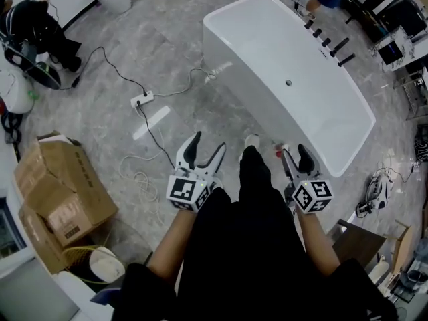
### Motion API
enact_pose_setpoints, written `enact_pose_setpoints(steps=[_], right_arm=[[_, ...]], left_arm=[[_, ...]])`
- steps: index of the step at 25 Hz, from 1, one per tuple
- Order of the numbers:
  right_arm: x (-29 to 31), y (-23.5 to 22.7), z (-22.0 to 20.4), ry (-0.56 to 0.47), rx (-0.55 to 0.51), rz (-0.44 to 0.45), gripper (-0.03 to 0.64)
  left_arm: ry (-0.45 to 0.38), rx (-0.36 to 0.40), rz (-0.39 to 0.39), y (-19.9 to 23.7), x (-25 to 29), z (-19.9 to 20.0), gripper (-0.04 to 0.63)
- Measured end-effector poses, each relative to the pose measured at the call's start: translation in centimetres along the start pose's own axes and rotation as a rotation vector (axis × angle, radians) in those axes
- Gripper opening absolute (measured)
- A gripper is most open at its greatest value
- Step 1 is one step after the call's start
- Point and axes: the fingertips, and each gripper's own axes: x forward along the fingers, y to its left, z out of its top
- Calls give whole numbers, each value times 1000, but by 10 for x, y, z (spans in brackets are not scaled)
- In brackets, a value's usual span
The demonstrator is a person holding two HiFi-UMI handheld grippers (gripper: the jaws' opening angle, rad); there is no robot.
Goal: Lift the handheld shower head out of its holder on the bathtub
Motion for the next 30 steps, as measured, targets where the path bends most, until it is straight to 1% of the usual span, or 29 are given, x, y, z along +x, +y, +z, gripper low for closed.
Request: enact_pose_setpoints(steps=[3, 6, 7, 10, 12, 18, 22, 24, 26, 30], right_arm=[[3, -16, 3, -23, 29, -13, 225], [3, -37, 6, -53, 55, -38, 225], [4, -44, 8, -61, 47, -49, 225], [8, -65, 14, -66, -22, -80, 225], [12, -81, 19, -68, -30, -90, 225], [22, -142, 32, -83, 15, -148, 225], [39, -183, 44, -86, 44, -181, 225], [53, -202, 47, -69, 60, -179, 225], [68, -215, 54, -47, 63, -159, 225], [93, -237, 79, -31, 41, -106, 225]], left_arm=[[5, -6, 2, -4, 11, 0, 282], [-9, 33, -10, -15, 25, 7, 282], [-10, 42, -20, -19, 32, 9, 282], [6, 45, -56, -27, 57, 11, 282], [11, 48, -79, -33, 78, 15, 282], [35, 68, -150, -60, 149, 18, 282], [55, 92, -222, -78, 208, 25, 282], [76, 103, -259, -88, 240, 26, 282], [92, 102, -282, -96, 268, 29, 282], [95, 92, -290, -110, 323, 38, 282]])
